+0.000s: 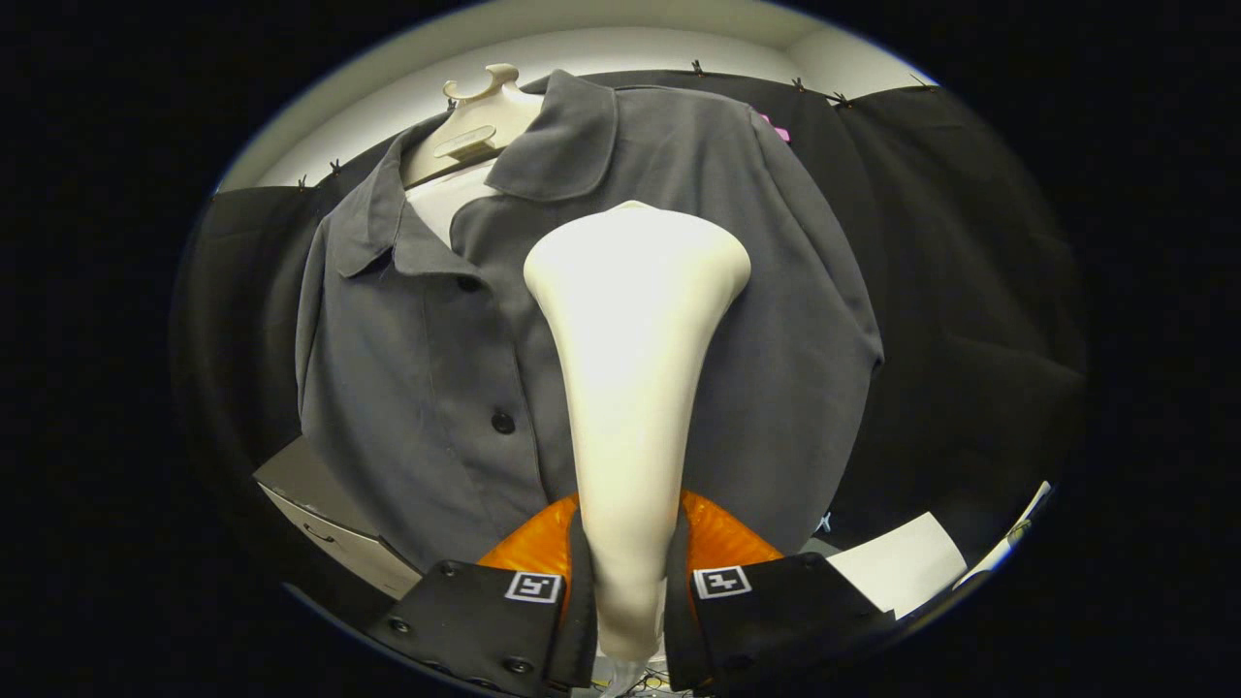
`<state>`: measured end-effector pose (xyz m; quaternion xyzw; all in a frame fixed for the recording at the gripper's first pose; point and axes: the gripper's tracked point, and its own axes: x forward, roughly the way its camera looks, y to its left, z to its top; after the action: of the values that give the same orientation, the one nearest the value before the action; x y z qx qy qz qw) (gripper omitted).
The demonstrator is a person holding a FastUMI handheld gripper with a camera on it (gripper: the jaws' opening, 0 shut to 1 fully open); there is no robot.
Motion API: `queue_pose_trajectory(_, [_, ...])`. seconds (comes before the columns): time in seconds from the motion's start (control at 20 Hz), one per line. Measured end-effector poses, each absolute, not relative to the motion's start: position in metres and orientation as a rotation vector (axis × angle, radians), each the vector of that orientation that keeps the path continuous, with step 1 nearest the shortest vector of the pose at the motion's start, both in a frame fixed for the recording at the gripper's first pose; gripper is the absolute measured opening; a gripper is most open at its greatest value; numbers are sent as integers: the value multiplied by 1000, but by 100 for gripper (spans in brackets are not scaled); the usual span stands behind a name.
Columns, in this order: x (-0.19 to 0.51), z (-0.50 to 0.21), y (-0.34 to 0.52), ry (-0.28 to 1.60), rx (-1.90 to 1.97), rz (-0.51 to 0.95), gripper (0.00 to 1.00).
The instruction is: Iron the clothes twice with a garment steamer, once on the left side and once on the right side.
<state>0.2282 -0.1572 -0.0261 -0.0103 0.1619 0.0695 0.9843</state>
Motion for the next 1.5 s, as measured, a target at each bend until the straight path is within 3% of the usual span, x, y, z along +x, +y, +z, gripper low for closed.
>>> queue_pose_trajectory(1.5, [179,-265,-215,654,14,87,36])
